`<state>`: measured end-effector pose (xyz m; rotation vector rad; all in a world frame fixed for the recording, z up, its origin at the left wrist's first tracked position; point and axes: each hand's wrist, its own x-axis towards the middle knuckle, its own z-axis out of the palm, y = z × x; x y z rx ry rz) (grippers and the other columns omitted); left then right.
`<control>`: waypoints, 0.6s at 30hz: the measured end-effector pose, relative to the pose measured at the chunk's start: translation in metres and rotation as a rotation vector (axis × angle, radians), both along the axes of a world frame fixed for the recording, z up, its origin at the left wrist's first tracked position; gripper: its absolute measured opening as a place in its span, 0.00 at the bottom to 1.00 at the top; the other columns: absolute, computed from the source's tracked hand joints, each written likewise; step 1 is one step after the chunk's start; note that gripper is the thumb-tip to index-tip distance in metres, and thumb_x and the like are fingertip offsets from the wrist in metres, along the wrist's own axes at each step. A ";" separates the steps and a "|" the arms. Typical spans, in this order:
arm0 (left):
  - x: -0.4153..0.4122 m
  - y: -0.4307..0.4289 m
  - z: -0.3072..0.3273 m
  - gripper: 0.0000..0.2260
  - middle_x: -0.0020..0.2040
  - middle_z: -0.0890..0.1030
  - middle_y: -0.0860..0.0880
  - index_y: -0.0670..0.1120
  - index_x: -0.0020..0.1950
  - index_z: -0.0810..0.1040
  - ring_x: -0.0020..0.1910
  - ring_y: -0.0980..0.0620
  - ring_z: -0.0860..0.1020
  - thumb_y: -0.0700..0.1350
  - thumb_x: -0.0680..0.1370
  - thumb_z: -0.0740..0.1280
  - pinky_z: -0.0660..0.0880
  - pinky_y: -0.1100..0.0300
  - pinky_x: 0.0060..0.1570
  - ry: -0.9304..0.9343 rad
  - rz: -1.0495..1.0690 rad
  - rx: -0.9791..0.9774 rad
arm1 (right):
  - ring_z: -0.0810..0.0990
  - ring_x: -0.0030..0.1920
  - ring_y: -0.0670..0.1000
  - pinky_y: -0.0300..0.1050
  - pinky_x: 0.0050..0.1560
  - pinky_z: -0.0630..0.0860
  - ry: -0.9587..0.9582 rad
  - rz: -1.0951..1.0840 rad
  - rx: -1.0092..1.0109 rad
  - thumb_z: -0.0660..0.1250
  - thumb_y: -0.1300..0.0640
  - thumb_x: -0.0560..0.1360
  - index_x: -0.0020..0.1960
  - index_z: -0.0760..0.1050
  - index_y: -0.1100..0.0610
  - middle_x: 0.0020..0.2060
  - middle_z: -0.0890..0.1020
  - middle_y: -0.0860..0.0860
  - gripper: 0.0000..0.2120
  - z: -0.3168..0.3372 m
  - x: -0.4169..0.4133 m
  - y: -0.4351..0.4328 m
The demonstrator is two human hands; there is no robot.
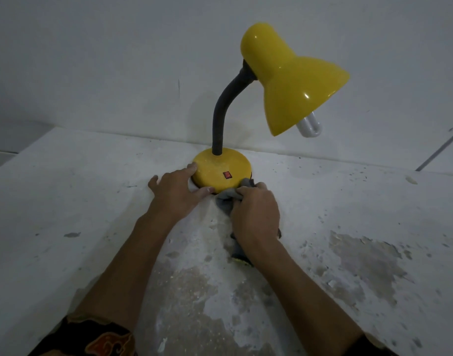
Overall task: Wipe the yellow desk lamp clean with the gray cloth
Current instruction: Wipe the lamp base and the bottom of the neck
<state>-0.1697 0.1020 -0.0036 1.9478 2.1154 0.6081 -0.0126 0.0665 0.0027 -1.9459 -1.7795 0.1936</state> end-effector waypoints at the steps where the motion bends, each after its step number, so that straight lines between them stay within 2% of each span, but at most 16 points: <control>1: 0.001 0.000 0.000 0.35 0.73 0.71 0.48 0.53 0.76 0.63 0.70 0.45 0.70 0.65 0.73 0.67 0.58 0.41 0.71 0.008 0.005 -0.003 | 0.75 0.48 0.56 0.48 0.44 0.72 -0.007 0.013 0.014 0.60 0.59 0.77 0.50 0.80 0.57 0.48 0.76 0.57 0.10 -0.001 -0.002 -0.003; 3: 0.002 0.000 0.001 0.35 0.73 0.71 0.49 0.53 0.76 0.62 0.71 0.45 0.69 0.65 0.73 0.66 0.57 0.41 0.71 0.024 0.009 -0.014 | 0.75 0.47 0.56 0.48 0.44 0.73 -0.005 0.049 0.044 0.61 0.59 0.77 0.51 0.81 0.56 0.46 0.76 0.56 0.10 -0.003 -0.001 -0.004; 7: -0.001 0.000 0.001 0.35 0.74 0.69 0.49 0.53 0.77 0.62 0.72 0.46 0.67 0.65 0.73 0.66 0.53 0.41 0.73 -0.004 0.008 -0.029 | 0.75 0.40 0.49 0.38 0.38 0.69 0.121 0.206 0.063 0.63 0.58 0.76 0.53 0.83 0.51 0.44 0.80 0.53 0.11 -0.001 0.024 -0.002; 10: 0.000 -0.001 0.002 0.35 0.75 0.69 0.50 0.53 0.77 0.62 0.73 0.47 0.66 0.65 0.73 0.66 0.49 0.41 0.74 -0.017 0.008 -0.028 | 0.74 0.38 0.46 0.26 0.34 0.64 0.208 0.072 0.142 0.63 0.61 0.75 0.54 0.82 0.51 0.45 0.84 0.52 0.13 0.008 0.051 0.006; 12: 0.001 -0.001 0.002 0.35 0.75 0.68 0.50 0.53 0.76 0.62 0.74 0.48 0.65 0.65 0.73 0.66 0.48 0.42 0.74 -0.016 0.009 -0.035 | 0.73 0.38 0.46 0.28 0.33 0.63 0.238 -0.022 0.152 0.62 0.62 0.75 0.55 0.82 0.51 0.46 0.85 0.54 0.15 0.012 0.059 0.014; 14: 0.001 -0.001 0.002 0.35 0.76 0.67 0.51 0.53 0.76 0.62 0.74 0.48 0.64 0.65 0.73 0.66 0.48 0.42 0.74 -0.018 0.013 -0.046 | 0.73 0.37 0.47 0.33 0.33 0.65 0.198 -0.015 0.079 0.62 0.63 0.75 0.54 0.83 0.53 0.45 0.84 0.55 0.14 0.015 0.052 0.018; 16: 0.001 -0.001 0.002 0.35 0.75 0.67 0.50 0.53 0.76 0.62 0.74 0.48 0.65 0.64 0.73 0.66 0.48 0.42 0.74 -0.023 0.014 -0.039 | 0.72 0.37 0.49 0.37 0.32 0.65 0.127 0.004 -0.007 0.61 0.62 0.76 0.47 0.80 0.57 0.40 0.81 0.55 0.09 0.014 0.036 0.018; 18: 0.001 -0.001 0.002 0.34 0.75 0.69 0.50 0.53 0.76 0.63 0.74 0.49 0.65 0.64 0.73 0.66 0.49 0.42 0.74 -0.022 0.017 -0.027 | 0.73 0.37 0.51 0.37 0.29 0.61 0.095 -0.010 -0.026 0.60 0.59 0.76 0.42 0.76 0.56 0.37 0.77 0.52 0.07 0.011 0.022 0.012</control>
